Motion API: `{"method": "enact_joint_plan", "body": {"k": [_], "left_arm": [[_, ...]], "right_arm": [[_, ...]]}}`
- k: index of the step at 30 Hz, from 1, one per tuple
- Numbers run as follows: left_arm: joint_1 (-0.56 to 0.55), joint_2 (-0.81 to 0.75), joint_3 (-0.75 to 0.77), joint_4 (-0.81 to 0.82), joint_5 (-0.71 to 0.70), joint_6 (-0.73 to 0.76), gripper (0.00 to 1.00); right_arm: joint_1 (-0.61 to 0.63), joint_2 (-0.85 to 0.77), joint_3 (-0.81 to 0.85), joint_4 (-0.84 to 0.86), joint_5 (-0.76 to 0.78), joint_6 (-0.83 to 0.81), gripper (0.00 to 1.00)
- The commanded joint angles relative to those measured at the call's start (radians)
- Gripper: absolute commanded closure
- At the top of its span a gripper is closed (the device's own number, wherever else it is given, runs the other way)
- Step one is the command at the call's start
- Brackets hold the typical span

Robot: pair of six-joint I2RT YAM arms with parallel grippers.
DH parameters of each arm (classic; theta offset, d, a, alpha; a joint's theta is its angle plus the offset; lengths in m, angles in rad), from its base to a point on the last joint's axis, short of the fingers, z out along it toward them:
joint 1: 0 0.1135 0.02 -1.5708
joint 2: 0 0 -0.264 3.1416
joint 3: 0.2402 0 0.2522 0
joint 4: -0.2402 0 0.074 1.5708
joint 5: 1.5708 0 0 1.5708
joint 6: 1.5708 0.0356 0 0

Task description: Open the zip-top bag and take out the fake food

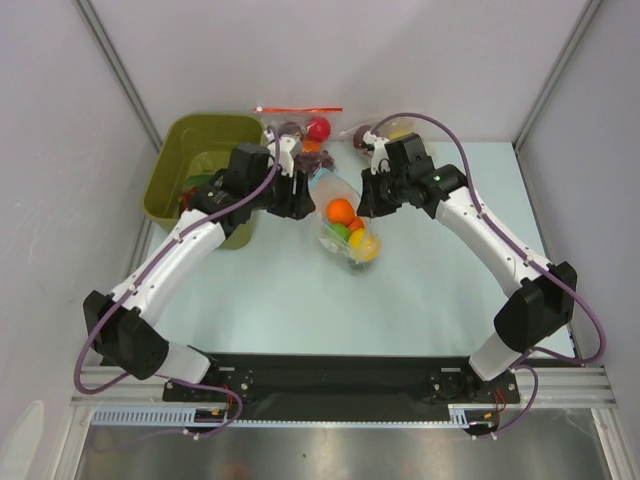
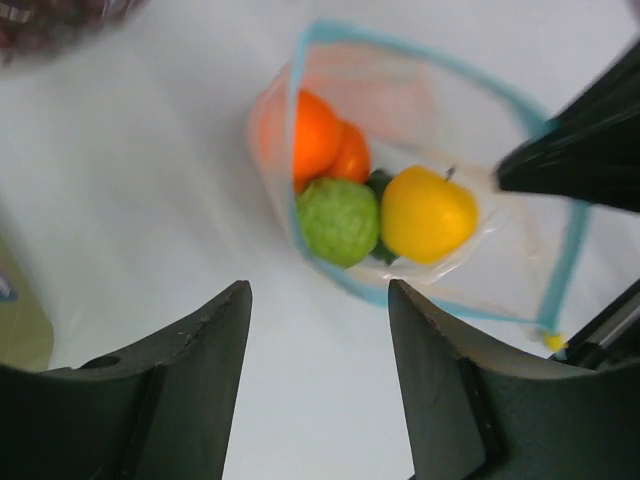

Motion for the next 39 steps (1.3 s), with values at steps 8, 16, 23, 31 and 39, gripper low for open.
{"method": "enact_joint_plan", "body": {"k": [8, 16, 23, 31, 39], "left_arm": [[-0.097, 0.045, 0.067, 0.252, 0.186, -0.014, 0.37], [-0.106, 0.142, -0.002, 0.295, 0.289, 0.113, 0.37], [-0.172, 0.222, -0.009, 0.380, 0.375, 0.196, 0.35], [-0.215, 0.300, -0.023, 0.403, 0.371, 0.210, 0.34], [-0.252, 0.354, -0.034, 0.449, 0.285, 0.219, 0.31]], "right_arm": [[0.022, -0.036, -0.052, 0.079, -0.045, 0.040, 1.00], [0.018, -0.053, -0.076, 0.090, -0.034, 0.080, 1.00], [-0.033, -0.099, -0.116, 0.092, -0.031, 0.126, 1.00], [-0.071, -0.134, -0.135, 0.082, -0.019, 0.155, 1.00], [-0.116, -0.182, -0.204, 0.096, -0.039, 0.180, 1.00]]}}
